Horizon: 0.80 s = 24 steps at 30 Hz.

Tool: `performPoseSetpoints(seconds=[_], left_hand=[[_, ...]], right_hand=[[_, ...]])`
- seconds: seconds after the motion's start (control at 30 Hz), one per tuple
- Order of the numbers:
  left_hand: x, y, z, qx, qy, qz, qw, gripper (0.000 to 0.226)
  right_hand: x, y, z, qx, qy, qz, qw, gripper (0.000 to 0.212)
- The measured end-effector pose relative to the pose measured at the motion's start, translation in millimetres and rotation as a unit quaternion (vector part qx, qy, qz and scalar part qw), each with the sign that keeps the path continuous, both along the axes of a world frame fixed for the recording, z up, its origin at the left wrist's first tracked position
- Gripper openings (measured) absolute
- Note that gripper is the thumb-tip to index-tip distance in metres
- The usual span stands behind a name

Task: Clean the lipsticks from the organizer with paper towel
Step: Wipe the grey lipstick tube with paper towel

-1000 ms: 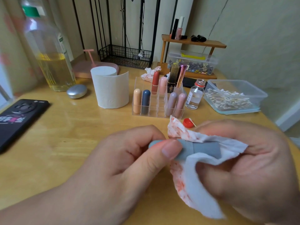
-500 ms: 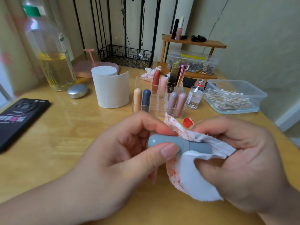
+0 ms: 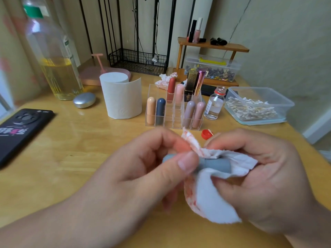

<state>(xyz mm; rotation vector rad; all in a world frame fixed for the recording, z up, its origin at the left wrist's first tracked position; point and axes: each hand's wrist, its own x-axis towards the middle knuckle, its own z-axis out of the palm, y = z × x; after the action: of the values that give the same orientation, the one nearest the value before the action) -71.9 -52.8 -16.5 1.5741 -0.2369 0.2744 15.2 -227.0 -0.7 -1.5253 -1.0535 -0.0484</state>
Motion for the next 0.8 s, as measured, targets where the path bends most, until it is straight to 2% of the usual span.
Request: performPoseSetpoints(seconds=[0.03, 0.13, 0.23, 0.37, 0.43, 0.53, 0.6, 0.67, 0.73, 0.77, 0.8], left_hand=[[0, 0, -1, -0.010, -0.027, -0.012, 1.000, 0.012], [3, 5, -3, 0.034, -0.057, -0.028, 0.997, 0.012], [4, 8, -2, 0.101, -0.073, -0.006, 0.992, 0.014], [6, 7, -7, 0.125, -0.012, 0.036, 0.991, 0.043], [7, 7, -8, 0.082, 0.038, 0.030, 0.995, 0.053], [11, 6, -10, -0.005, 0.090, -0.008, 0.996, 0.051], [14, 5, -10, -0.048, 0.094, -0.034, 0.994, 0.049], [18, 6, -11, -0.105, 0.092, -0.044, 0.989, 0.050], [23, 10, -9, -0.174, 0.078, -0.031, 0.981, 0.049], [26, 13, -9, -0.201, 0.059, -0.018, 0.978, 0.046], [30, 16, -9, -0.214, 0.039, -0.006, 0.976, 0.043]], right_hand=[[1, 0, 0, 0.009, 0.007, 0.000, 1.000, 0.022], [1, -1, -1, 0.028, 0.052, 0.022, 0.998, 0.032], [0, -2, 0, 0.013, 0.050, 0.028, 0.998, 0.026], [3, -4, 0, -0.024, 0.013, 0.012, 1.000, 0.027], [4, -5, 0, -0.033, -0.004, 0.012, 0.999, 0.032], [5, -5, 0, -0.017, -0.004, 0.033, 0.999, 0.023], [5, -5, 3, 0.023, 0.013, 0.044, 0.999, 0.016], [11, -8, 6, 0.065, 0.054, 0.045, 0.995, 0.025], [20, -13, 11, 0.069, 0.068, 0.022, 0.995, 0.024], [23, -15, 15, 0.065, 0.082, 0.024, 0.994, 0.017], [25, -16, 18, 0.061, 0.105, 0.042, 0.992, 0.021]])
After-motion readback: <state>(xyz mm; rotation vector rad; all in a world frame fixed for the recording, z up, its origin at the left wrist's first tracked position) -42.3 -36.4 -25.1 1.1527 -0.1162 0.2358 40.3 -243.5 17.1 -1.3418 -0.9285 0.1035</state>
